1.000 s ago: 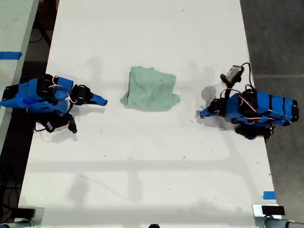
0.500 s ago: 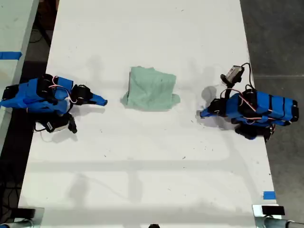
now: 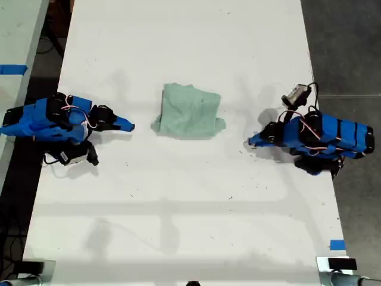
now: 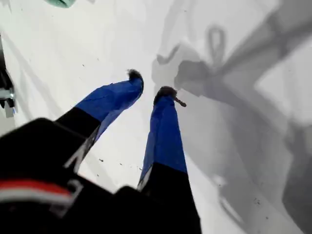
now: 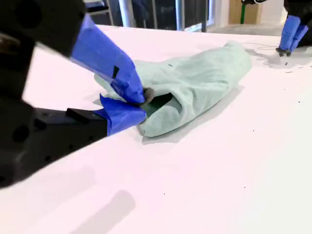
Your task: Fold t shirt
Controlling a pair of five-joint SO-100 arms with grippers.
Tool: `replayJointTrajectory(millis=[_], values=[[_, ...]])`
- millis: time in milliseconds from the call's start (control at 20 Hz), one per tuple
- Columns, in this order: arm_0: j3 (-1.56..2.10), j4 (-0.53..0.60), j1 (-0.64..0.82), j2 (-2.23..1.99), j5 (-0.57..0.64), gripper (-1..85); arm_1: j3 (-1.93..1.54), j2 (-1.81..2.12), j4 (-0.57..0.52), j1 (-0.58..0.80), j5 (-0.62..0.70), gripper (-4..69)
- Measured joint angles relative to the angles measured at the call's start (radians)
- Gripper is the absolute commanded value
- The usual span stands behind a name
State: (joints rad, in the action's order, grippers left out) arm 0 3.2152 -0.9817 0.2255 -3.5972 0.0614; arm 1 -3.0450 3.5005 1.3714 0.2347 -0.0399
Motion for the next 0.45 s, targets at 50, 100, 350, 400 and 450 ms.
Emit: replayJointTrajectory(millis=[50,100,350,400,450], values=[[0.002,0.000,0.002,0.000,-0.012,12.6,0.000,0.000,0.000,0.000,0.021,13.7],[0.002,0.000,0.002,0.000,-0.040,12.8,0.000,0.000,0.000,-0.002,0.061,14.2],[0.002,-0.063,-0.061,0.000,-0.035,13.5,-0.005,0.000,0.002,-0.284,0.110,15.4],[0.002,-0.063,-0.084,0.000,-0.031,13.5,-0.005,0.000,0.002,-0.299,0.163,15.4],[0.002,-0.063,-0.100,0.000,-0.029,13.5,-0.006,0.000,0.002,-0.293,0.222,15.4]])
